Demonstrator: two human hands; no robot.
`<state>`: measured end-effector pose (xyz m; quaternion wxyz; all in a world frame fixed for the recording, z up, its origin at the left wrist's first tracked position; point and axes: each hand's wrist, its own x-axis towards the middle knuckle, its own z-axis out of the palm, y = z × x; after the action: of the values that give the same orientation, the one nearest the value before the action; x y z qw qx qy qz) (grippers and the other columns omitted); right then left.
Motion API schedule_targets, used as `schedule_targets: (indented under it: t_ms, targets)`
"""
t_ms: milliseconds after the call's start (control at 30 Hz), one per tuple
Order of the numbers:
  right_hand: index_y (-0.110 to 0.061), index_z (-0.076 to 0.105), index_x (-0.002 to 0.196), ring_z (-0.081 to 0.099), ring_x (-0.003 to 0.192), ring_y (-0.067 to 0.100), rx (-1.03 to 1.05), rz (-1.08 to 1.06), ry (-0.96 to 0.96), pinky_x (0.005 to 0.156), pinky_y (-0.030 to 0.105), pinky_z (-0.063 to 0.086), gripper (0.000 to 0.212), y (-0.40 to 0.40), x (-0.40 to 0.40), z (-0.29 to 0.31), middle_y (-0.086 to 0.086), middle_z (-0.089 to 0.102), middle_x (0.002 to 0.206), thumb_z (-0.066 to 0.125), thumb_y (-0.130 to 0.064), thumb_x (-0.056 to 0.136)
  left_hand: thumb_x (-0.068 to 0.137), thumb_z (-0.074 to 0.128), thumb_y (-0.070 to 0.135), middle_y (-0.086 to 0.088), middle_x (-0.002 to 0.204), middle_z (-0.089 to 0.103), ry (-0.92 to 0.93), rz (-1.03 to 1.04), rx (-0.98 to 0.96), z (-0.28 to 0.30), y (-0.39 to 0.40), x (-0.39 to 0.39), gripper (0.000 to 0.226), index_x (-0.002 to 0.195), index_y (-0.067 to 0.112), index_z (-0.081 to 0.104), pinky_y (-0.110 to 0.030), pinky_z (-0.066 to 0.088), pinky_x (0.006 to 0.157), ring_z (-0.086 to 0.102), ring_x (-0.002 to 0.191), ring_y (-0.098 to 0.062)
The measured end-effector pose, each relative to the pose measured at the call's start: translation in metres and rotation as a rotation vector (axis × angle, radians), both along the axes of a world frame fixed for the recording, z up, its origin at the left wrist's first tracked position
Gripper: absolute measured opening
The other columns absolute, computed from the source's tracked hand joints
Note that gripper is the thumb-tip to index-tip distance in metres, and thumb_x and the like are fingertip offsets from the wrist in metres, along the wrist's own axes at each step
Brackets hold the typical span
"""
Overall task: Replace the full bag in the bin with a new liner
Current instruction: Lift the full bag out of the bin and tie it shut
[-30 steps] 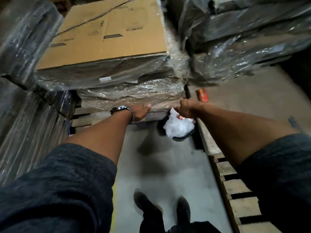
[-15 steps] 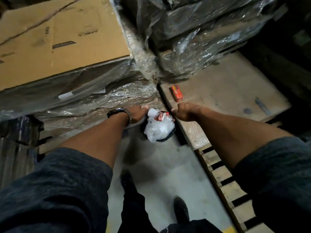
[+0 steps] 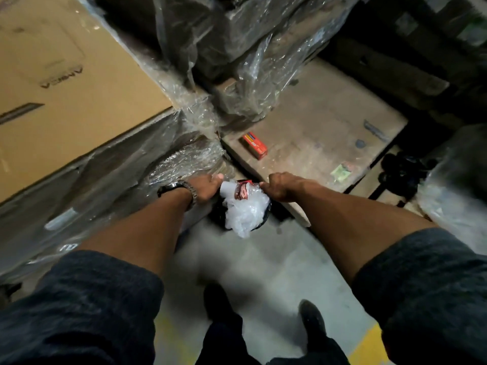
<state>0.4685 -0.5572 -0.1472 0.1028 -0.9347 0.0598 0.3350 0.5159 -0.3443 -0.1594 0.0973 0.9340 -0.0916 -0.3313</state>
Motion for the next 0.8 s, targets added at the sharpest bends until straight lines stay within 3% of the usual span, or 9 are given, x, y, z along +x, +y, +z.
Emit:
schedule_targets:
  t_ms: [200, 333, 633, 800]
  targets:
    - [-0.015, 0.048, 0.135, 0.049, 0.127, 0.033, 0.012, -0.150, 0.037, 0.104, 0.040, 0.040, 0.062, 0.021, 0.005, -0.016, 0.016, 0.049, 0.142, 0.031, -0.058, 0.094, 0.096, 0.015, 0.058, -0.017, 0.148, 0.039, 0.057, -0.094, -0.003, -0.010, 0.015, 0.027, 0.067, 0.140, 0.016, 0.043, -0.038, 0.028, 0.113, 0.038, 0.136, -0.033]
    - [-0.016, 0.050, 0.134, 0.050, 0.124, 0.032, 0.035, -0.228, 0.080, 0.103, 0.041, 0.041, 0.060, 0.016, 0.003, -0.025, 0.015, 0.051, 0.140, 0.031, -0.057, 0.094, 0.060, -0.004, 0.090, -0.016, 0.145, 0.044, 0.070, -0.171, 0.018, -0.035, 0.009, 0.047, 0.110, 0.129, 0.026, 0.053, -0.047, 0.031, 0.111, 0.043, 0.131, -0.035]
    - [-0.014, 0.047, 0.133, 0.049, 0.124, 0.033, 0.076, -0.302, 0.118, 0.103, 0.045, 0.040, 0.063, -0.035, -0.001, -0.046, 0.015, 0.049, 0.140, 0.031, -0.060, 0.093, 0.096, 0.020, 0.057, -0.018, 0.144, 0.044, 0.056, -0.117, 0.015, -0.035, -0.039, 0.039, 0.065, 0.134, 0.015, 0.051, -0.044, 0.030, 0.112, 0.040, 0.133, -0.035]
    - [-0.006, 0.044, 0.135, 0.048, 0.125, 0.033, 0.165, -0.369, 0.102, 0.093, 0.033, 0.038, 0.056, -0.050, 0.007, -0.063, 0.019, 0.047, 0.141, 0.037, -0.047, 0.099, 0.095, 0.019, 0.059, -0.020, 0.142, 0.046, 0.038, -0.030, 0.028, -0.044, -0.047, 0.031, 0.066, 0.133, 0.016, 0.052, -0.044, 0.032, 0.110, 0.043, 0.130, -0.036]
